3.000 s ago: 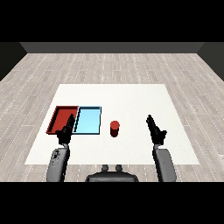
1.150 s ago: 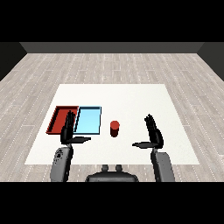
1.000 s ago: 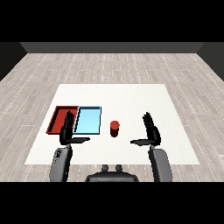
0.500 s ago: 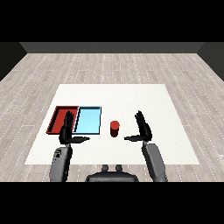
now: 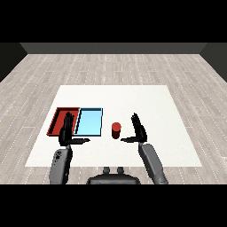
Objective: Pick the red can and put it in the red box
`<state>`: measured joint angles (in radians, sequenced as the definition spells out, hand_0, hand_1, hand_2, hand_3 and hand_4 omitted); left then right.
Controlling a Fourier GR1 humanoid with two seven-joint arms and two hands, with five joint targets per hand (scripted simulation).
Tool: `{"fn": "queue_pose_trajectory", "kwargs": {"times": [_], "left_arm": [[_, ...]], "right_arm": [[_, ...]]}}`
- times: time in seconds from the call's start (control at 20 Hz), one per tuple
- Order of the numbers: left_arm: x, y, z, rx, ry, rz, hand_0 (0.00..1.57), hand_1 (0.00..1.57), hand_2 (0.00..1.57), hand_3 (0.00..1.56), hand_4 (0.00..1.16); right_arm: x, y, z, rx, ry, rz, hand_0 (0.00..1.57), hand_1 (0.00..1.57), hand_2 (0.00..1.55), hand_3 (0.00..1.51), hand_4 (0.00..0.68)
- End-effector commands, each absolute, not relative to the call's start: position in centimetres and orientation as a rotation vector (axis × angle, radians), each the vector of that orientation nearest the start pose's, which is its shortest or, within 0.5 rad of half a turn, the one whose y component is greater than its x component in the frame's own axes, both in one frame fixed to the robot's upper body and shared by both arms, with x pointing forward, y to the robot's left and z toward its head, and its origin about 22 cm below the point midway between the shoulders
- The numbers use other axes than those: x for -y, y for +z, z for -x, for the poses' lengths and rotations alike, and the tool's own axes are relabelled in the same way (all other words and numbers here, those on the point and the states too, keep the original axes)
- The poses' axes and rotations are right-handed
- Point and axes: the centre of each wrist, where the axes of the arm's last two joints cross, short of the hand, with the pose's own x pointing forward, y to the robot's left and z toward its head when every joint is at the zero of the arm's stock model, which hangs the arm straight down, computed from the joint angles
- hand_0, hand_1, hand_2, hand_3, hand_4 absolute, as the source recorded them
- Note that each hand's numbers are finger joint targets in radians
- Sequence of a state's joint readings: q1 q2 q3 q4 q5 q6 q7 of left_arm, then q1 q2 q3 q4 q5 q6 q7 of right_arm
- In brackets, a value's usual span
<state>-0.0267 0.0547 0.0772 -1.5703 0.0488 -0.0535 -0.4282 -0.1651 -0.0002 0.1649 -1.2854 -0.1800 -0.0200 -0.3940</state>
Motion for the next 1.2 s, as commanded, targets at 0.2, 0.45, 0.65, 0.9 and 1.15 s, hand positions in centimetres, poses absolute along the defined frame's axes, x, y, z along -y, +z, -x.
{"fn": "queue_pose_trajectory", "kwargs": {"times": [0.2,0.45,0.65,0.9,1.15], "left_arm": [[-25.9,0.8,-23.1,2.014,0.007,0.0,0.0,0.0,0.0,0.0,0.0],[-25.4,0.5,-24.9,2.025,0.031,0.023,0.0,0.0,0.0,0.0,0.0],[-26.3,2.1,-24.8,2.016,0.002,0.001,0.0,0.0,0.0,0.0,0.0],[-25.4,3.9,-24.6,2.019,0.028,0.022,0.0,0.0,0.0,0.0,0.0],[-24.6,2.3,-26.1,2.037,0.018,0.009,0.0,0.0,0.0,0.0,0.0]], "right_arm": [[14.7,-4.6,-27.1,1.784,-0.023,-0.314,0.0,0.0,0.0,0.0,0.0],[13.1,-4.7,-28.4,1.785,0.001,-0.314,0.0,0.0,0.0,0.0,0.0],[12.6,-6.4,-26.8,1.765,-0.019,-0.301,0.0,0.0,0.0,0.0,0.0],[12.3,-6.4,-28.5,1.739,-0.02,-0.322,0.0,0.0,0.0,0.0,0.0],[12.9,-7.0,-28.6,1.758,-0.039,-0.323,0.0,0.0,0.0,0.0,0.0]]}}
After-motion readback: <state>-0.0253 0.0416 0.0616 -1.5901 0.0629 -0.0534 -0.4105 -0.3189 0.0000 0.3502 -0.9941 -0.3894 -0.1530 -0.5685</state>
